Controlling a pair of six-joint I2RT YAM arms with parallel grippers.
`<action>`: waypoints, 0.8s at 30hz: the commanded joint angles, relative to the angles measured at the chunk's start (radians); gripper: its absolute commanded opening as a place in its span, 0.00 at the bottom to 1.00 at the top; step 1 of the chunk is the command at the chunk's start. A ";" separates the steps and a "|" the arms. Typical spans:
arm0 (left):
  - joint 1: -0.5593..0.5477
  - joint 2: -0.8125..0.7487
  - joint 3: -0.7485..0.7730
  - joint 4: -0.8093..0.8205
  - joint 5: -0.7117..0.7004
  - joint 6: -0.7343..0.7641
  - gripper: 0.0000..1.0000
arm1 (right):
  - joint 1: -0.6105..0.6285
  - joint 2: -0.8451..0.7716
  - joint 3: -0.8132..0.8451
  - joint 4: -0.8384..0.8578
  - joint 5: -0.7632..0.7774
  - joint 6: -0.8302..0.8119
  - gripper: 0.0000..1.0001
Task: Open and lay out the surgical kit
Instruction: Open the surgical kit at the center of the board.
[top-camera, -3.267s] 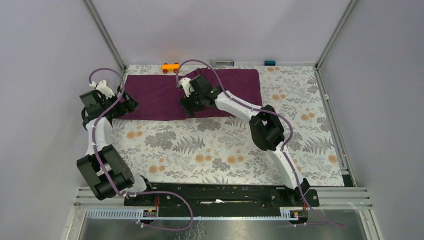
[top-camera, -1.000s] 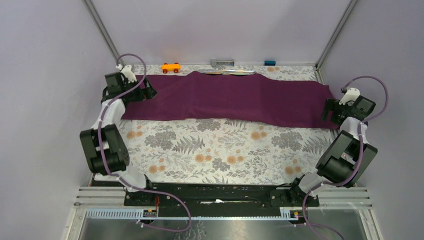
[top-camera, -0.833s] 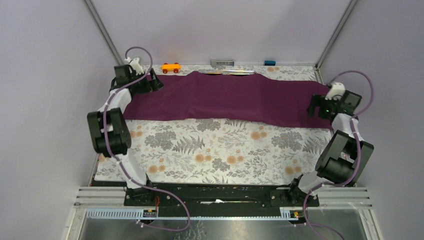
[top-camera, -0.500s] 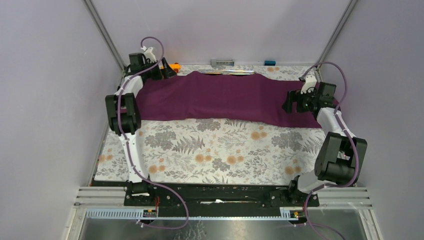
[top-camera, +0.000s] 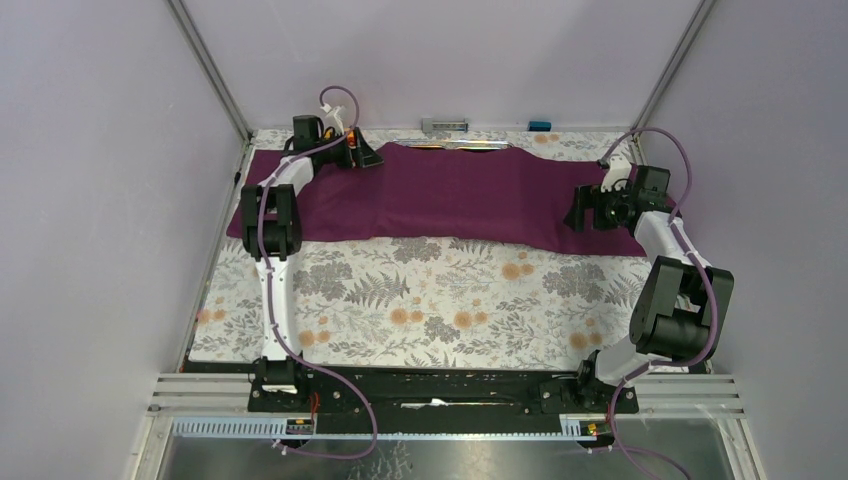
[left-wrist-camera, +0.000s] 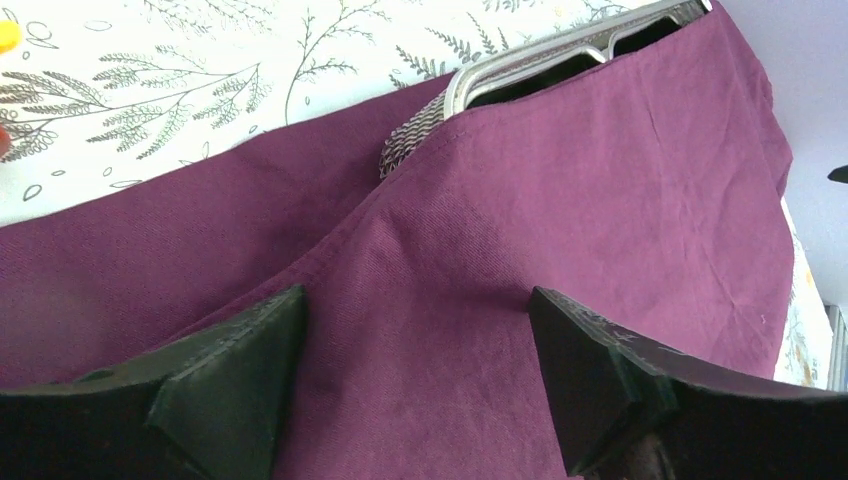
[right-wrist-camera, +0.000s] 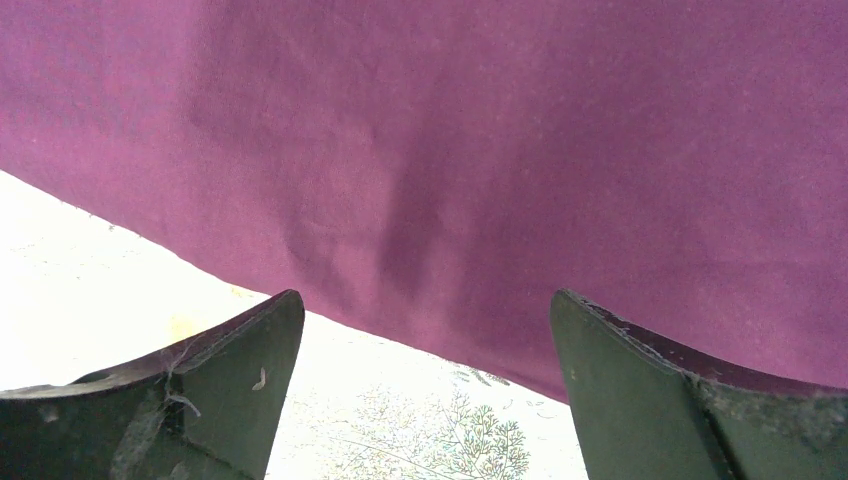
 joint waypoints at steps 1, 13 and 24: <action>0.013 -0.011 0.014 0.077 0.103 -0.024 0.82 | -0.001 -0.023 -0.001 -0.024 0.009 -0.015 1.00; 0.014 -0.064 -0.049 0.124 0.167 -0.048 0.25 | -0.001 -0.038 -0.012 -0.027 0.011 -0.021 1.00; 0.014 -0.174 -0.067 0.073 0.148 0.006 0.11 | -0.001 -0.064 -0.003 -0.043 0.007 -0.030 1.00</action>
